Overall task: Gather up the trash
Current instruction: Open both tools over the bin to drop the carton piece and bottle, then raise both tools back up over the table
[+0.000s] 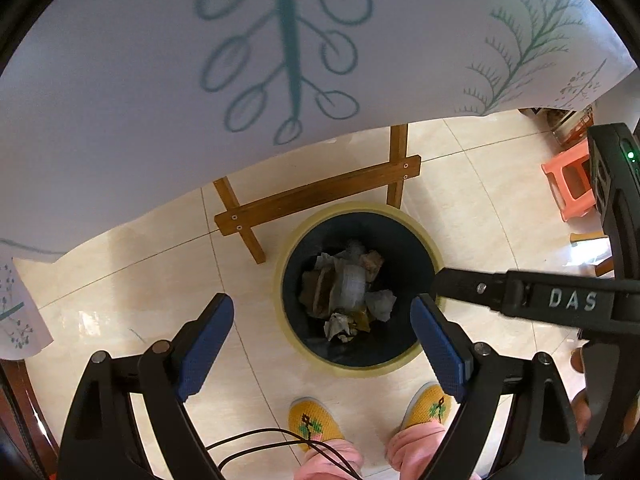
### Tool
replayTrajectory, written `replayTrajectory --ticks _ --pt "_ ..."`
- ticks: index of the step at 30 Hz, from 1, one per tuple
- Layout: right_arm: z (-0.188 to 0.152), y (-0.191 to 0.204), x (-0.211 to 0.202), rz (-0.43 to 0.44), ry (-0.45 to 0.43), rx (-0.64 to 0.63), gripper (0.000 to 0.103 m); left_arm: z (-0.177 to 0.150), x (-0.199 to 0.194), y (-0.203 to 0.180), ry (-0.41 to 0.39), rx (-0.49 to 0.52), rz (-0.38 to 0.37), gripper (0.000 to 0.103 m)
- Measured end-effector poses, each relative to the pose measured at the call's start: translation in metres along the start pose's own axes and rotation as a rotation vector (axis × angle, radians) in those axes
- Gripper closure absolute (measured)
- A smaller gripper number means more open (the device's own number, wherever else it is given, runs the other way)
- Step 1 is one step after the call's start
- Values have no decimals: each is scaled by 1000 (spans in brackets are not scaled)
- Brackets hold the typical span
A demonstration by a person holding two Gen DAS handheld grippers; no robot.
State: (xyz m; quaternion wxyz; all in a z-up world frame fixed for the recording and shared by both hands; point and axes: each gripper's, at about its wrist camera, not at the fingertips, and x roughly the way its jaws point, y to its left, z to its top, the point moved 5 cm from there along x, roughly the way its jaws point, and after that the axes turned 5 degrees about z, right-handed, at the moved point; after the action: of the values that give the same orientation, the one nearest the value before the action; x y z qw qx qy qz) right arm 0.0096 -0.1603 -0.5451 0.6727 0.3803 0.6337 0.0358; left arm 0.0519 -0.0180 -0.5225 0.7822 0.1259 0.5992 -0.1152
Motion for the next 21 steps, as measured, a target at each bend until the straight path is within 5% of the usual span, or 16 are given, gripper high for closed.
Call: replayTrajectory --ticks 12,21 --pt "-22 13 -45 -14 -21 -32 43 -7 -49 6 -18 -26 -17 14" --pt "-55 76 -161 16 -53 -148 43 13 -183 22 -80 -84 -33 14"
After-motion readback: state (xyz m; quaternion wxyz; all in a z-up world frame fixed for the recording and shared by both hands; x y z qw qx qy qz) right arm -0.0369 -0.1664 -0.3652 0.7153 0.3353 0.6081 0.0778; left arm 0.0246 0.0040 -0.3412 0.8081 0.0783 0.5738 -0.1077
